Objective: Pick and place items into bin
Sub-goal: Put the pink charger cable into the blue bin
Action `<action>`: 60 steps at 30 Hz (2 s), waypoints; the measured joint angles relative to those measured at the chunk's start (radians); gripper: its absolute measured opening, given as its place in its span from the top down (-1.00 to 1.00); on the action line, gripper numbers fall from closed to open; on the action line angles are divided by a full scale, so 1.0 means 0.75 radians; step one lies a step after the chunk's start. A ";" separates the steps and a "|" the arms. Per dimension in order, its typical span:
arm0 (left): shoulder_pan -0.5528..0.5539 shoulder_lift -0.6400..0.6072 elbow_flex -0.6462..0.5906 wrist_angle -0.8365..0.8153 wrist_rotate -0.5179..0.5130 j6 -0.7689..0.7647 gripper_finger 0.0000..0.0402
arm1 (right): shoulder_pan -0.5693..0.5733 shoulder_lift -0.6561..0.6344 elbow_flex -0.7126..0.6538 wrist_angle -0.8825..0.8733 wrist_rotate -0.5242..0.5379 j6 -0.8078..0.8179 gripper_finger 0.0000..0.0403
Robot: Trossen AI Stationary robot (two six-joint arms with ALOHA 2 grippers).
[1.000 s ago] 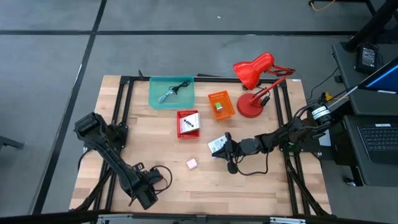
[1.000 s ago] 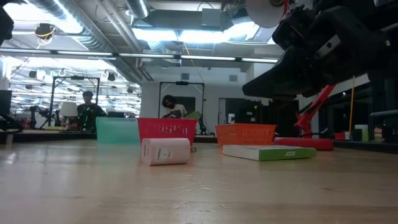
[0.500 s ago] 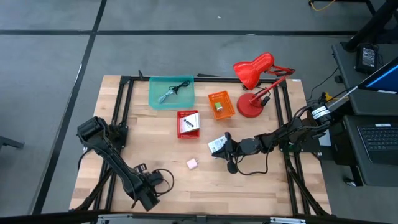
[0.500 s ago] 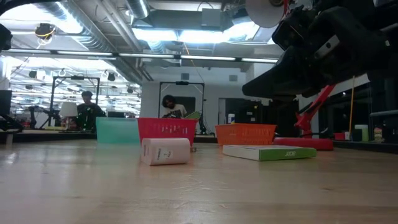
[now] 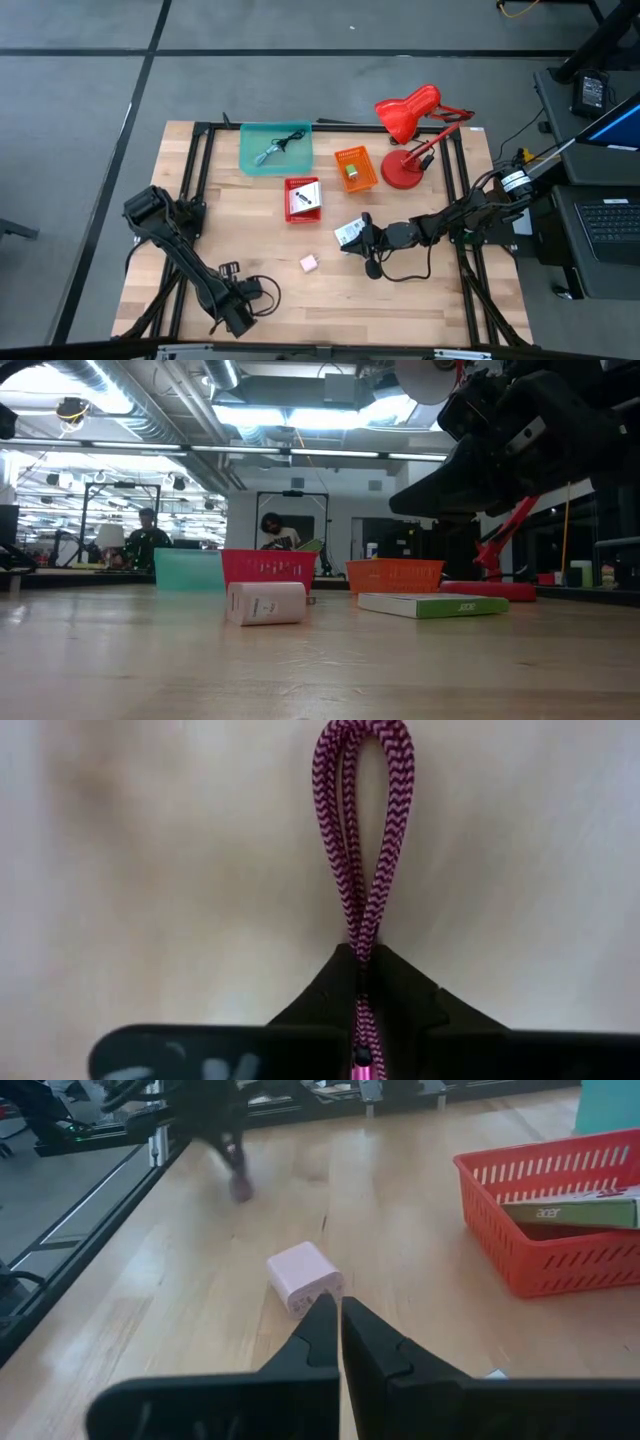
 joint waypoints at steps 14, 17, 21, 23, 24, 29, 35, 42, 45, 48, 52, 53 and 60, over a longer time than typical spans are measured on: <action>0.022 -0.305 -0.001 -0.077 -0.383 0.222 0.96 | -0.001 0.119 -0.001 0.123 0.001 0.021 1.00; 0.039 -0.373 0.002 -0.064 -0.453 0.294 0.96 | 0.000 0.125 -0.001 0.195 0.000 -0.042 1.00; 0.071 -0.441 0.002 -0.050 -0.517 0.413 0.96 | 0.004 0.125 -0.001 0.254 0.000 -0.082 1.00; 0.097 -0.465 0.002 -0.017 -0.520 0.494 0.96 | 0.010 0.125 -0.001 0.260 -0.001 -0.083 1.00; 0.111 -0.474 0.002 0.001 -0.520 0.534 0.96 | 0.013 0.125 -0.001 0.260 -0.001 -0.083 1.00; 0.191 -0.487 0.002 0.136 -0.500 0.766 0.96 | 0.046 0.125 -0.001 0.261 -0.001 -0.131 1.00; 0.279 -0.487 0.001 0.282 -0.477 1.014 0.96 | 0.088 0.125 -0.001 0.272 0.000 -0.150 1.00; 0.360 -0.519 -0.244 0.783 -0.340 1.216 0.96 | 0.131 0.125 0.000 0.281 0.000 -0.145 1.00; 0.400 -0.561 -0.377 0.945 -0.309 1.220 0.96 | 0.157 0.125 0.001 0.284 0.000 -0.142 1.00; 0.440 -0.628 -0.479 1.082 -0.306 1.267 0.96 | 0.185 0.125 0.001 0.292 0.012 -0.111 1.00; 0.494 -0.733 -0.606 1.261 -0.259 1.362 0.96 | 0.216 0.125 0.001 0.303 0.091 -0.112 1.00; 0.508 -0.757 -0.641 1.309 -0.244 1.380 0.96 | 0.221 0.125 0.001 0.306 0.113 -0.112 1.00; 0.612 -0.885 -0.862 1.548 -0.195 1.407 0.96 | 0.227 0.125 0.001 0.338 0.128 -0.117 1.00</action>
